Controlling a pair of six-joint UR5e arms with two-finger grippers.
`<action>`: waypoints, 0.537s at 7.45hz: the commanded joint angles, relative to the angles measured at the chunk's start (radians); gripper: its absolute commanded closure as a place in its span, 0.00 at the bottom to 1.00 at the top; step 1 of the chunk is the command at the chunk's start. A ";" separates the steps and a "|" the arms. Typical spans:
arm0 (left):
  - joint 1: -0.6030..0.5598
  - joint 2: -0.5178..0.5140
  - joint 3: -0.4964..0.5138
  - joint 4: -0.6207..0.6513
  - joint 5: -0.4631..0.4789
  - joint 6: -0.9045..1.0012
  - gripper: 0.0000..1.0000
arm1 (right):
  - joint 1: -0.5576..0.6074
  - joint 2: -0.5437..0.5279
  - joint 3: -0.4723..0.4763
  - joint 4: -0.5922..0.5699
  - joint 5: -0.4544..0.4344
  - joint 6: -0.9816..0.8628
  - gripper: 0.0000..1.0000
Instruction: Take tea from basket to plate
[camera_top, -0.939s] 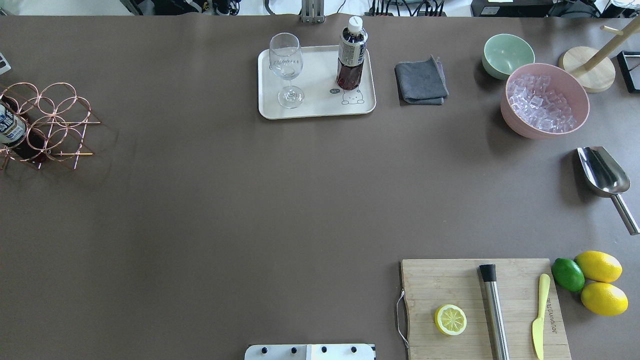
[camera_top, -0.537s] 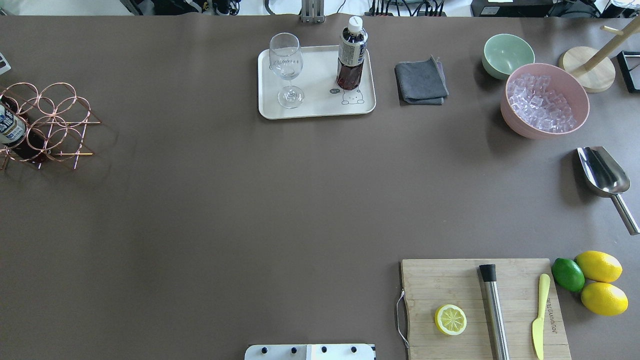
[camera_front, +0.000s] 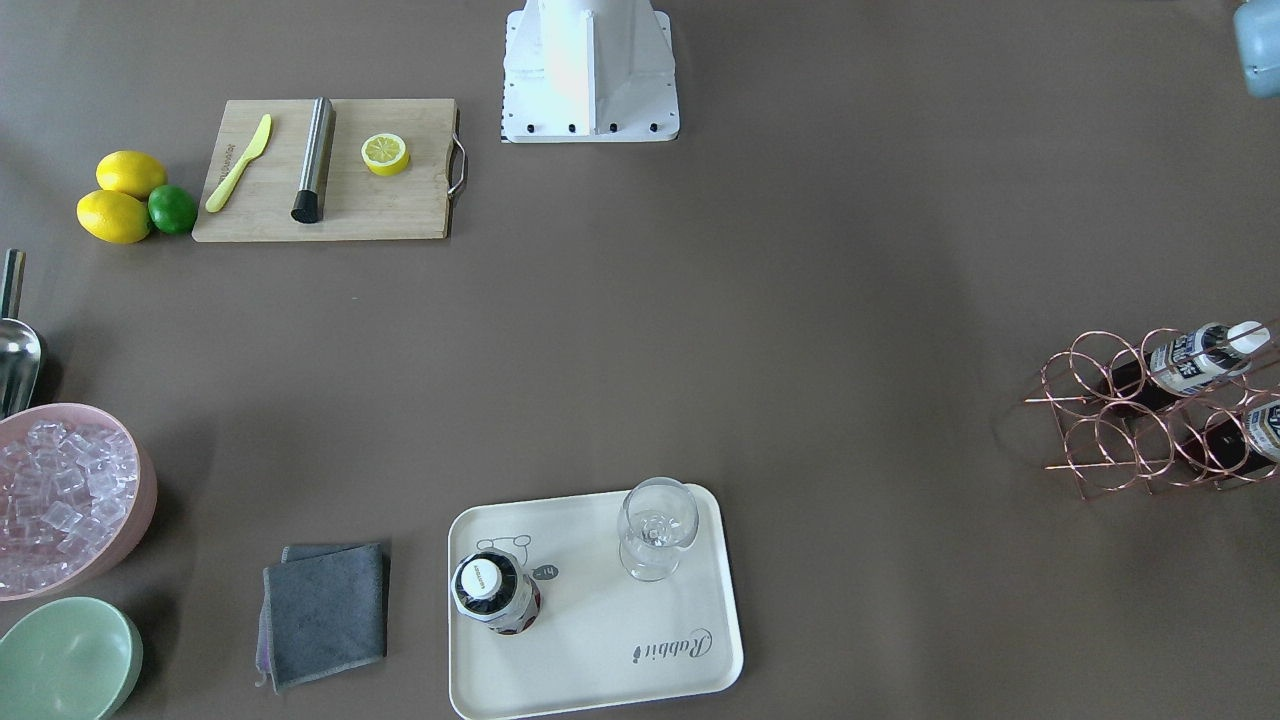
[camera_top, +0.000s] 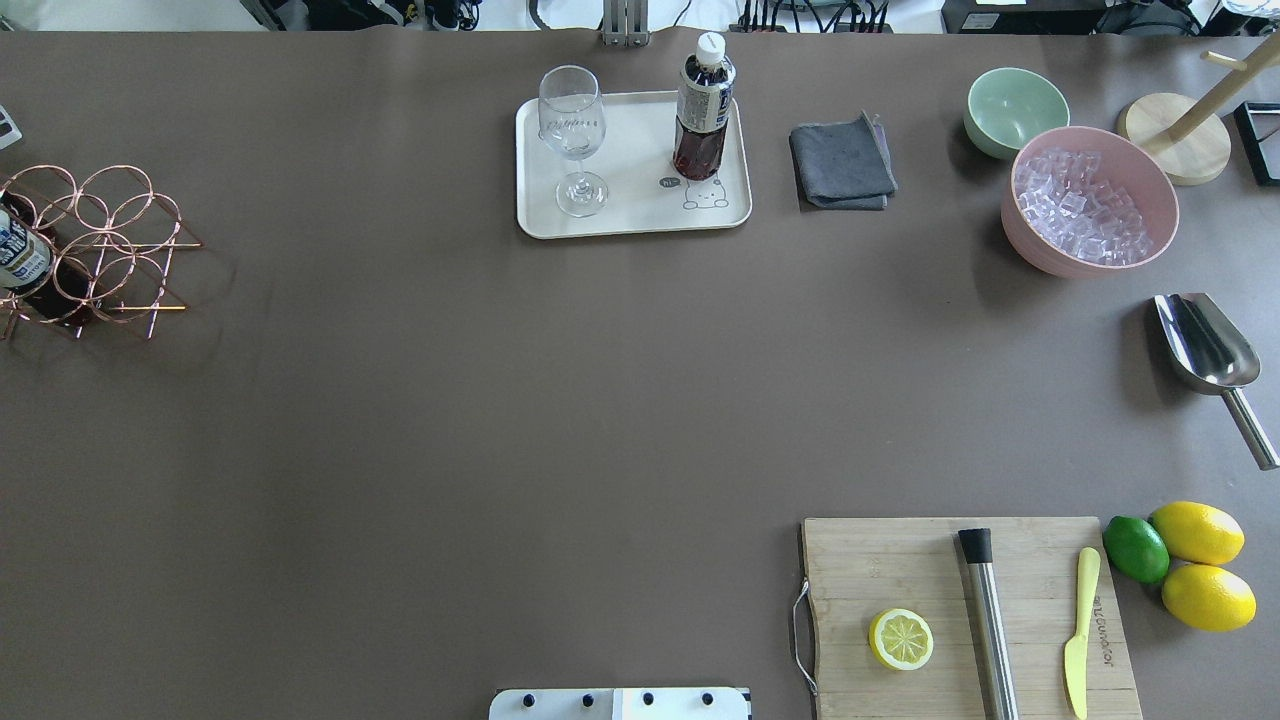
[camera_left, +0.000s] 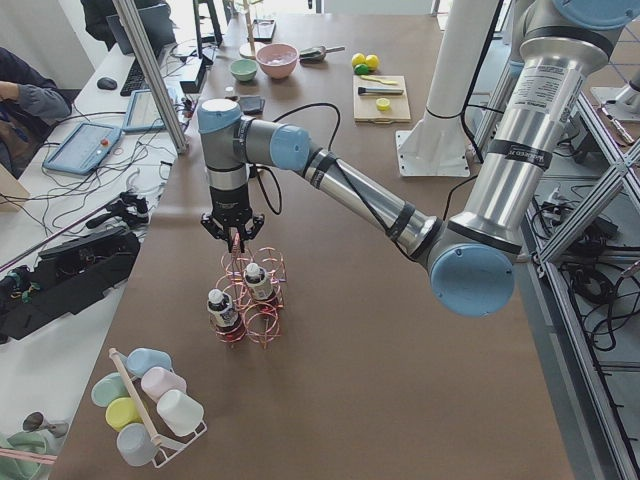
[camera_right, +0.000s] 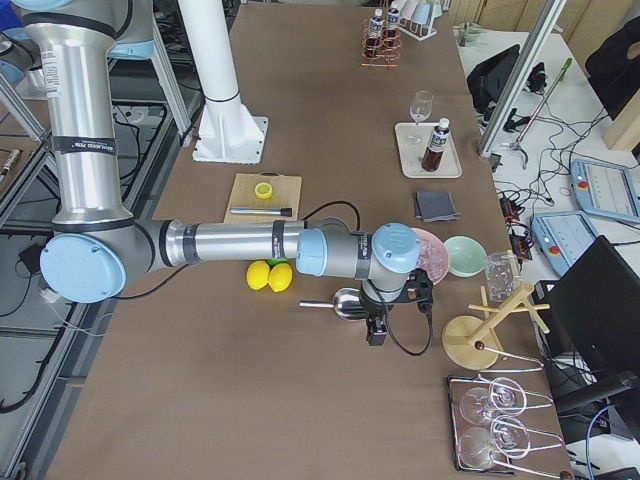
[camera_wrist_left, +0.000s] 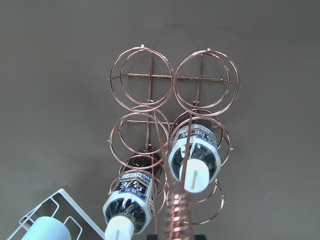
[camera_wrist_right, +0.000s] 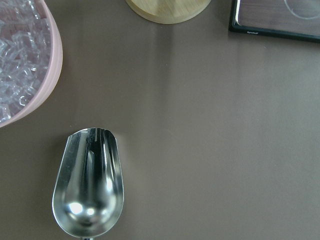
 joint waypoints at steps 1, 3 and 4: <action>0.000 0.018 0.001 0.002 -0.020 -0.002 0.02 | -0.001 -0.030 0.009 0.003 -0.001 0.001 0.00; -0.014 0.020 0.001 0.003 -0.020 0.000 0.02 | -0.001 -0.032 0.012 0.003 -0.001 0.000 0.00; -0.034 0.020 0.001 0.003 -0.020 0.001 0.02 | -0.001 -0.032 0.014 0.003 -0.001 0.000 0.00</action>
